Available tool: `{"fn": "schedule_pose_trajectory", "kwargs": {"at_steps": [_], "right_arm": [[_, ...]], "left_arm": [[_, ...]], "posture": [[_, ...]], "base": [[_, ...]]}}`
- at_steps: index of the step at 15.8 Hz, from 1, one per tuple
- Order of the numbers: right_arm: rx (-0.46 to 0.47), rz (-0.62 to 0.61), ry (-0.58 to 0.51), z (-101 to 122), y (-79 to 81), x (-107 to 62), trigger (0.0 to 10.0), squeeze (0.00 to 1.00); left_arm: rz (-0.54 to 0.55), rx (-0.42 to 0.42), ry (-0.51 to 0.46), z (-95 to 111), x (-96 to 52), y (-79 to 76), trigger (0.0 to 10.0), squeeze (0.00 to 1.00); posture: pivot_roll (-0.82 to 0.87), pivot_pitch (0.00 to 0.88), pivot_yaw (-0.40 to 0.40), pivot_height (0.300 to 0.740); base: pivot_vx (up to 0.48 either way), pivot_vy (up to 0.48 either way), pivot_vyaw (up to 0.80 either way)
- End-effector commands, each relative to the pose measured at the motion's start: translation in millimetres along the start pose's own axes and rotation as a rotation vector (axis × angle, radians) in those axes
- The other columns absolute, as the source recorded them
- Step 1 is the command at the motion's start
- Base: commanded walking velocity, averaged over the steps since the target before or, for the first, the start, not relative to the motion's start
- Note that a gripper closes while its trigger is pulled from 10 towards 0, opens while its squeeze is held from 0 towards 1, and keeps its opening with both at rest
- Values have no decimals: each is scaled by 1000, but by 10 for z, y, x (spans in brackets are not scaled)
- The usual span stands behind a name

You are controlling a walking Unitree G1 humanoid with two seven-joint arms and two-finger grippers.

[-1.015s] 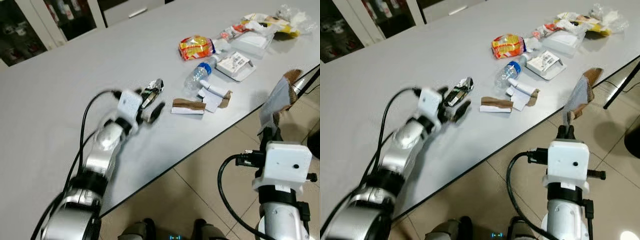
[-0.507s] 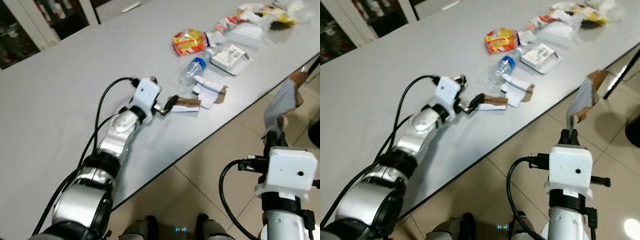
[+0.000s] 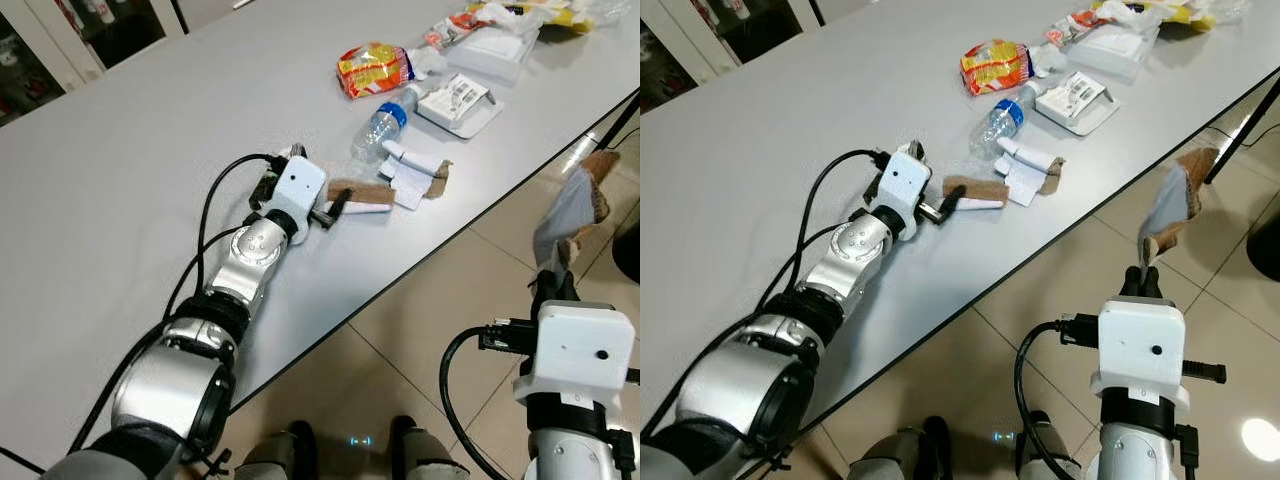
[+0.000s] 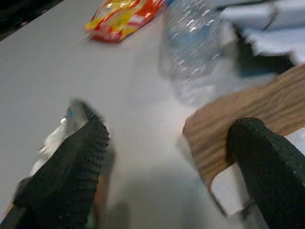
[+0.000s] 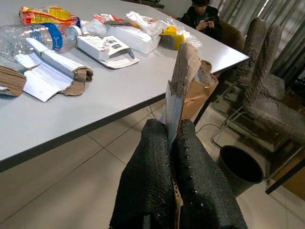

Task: Picking trash to rubbish bin

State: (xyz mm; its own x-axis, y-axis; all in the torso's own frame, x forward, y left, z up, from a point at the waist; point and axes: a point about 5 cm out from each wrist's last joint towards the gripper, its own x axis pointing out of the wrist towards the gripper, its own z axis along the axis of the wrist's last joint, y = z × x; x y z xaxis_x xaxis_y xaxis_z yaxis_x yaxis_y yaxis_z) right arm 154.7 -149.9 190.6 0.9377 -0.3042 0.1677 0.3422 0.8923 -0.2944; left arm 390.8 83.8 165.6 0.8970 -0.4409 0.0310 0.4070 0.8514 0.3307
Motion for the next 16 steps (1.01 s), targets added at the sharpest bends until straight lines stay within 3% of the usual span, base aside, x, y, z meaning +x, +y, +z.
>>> {"fn": "schedule_pose_trajectory", "kwargs": {"at_steps": [1, 7, 10, 16], "right_arm": [[40, -10, 6, 56, 16, -41, 10000, 0], [32, -1, 6, 66, 23, -49, 10000, 0], [33, 2, 7, 74, 26, -50, 10000, 0], [34, 7, 8, 82, 30, -38, 10000, 0]], "left_arm": [[69, 24, 27, -22, -14, 130, 10000, 0], [198, 55, 58, -14, -19, 291, 10000, 0], [185, 67, 213, -208, -57, 258, 10000, 0], [218, 100, 355, -411, -161, 329, 10000, 0]], "posture": [[-141, 272, 135, 740], [-148, 276, 130, 740], [-152, 278, 130, 740], [-154, 279, 129, 740]], "base": [[0, 0, 0], [0, 0, 0], [0, 0, 0], [0, 0, 0]]}}
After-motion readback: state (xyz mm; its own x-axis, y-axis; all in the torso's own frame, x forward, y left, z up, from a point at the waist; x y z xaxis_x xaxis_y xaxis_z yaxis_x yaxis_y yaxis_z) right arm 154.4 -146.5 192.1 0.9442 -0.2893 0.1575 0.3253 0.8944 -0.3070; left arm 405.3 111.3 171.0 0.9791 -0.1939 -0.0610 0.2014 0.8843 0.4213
